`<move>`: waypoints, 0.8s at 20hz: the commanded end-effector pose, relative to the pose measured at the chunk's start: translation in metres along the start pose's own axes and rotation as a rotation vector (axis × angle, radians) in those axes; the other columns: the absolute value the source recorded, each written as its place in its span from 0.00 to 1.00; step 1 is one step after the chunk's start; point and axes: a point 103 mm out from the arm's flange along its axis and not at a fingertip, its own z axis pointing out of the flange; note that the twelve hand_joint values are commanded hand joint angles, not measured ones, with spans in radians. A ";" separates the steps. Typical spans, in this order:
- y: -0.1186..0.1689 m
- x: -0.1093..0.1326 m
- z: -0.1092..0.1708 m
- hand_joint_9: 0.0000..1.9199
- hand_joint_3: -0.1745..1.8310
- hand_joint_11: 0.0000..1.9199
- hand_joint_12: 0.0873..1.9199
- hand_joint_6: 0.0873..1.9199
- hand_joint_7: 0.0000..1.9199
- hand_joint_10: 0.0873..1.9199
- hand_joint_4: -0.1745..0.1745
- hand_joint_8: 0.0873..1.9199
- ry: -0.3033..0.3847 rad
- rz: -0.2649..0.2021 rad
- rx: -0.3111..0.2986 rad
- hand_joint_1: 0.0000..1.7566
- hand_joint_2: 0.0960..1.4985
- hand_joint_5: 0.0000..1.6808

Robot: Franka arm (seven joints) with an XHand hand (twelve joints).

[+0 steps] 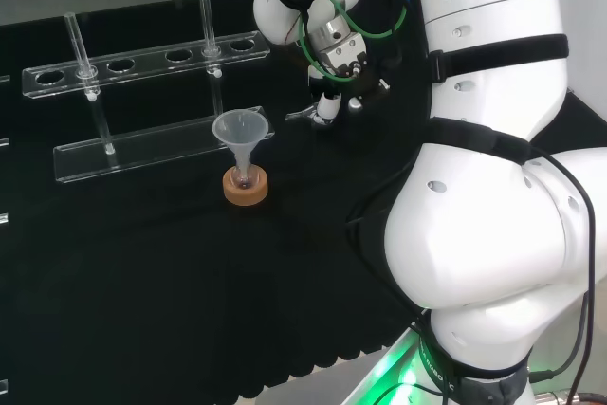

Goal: Pick up the weighing funnel.

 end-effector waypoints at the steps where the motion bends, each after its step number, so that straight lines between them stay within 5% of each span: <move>1: 0.000 -0.002 0.001 0.36 0.35 0.22 0.66 0.30 0.24 0.23 0.54 0.31 0.003 0.006 0.003 0.47 0.42 0.43; 16: -0.001 -0.003 0.004 0.37 0.36 0.23 0.66 0.32 0.25 0.24 0.59 0.31 0.021 0.003 0.010 0.48 0.44 0.48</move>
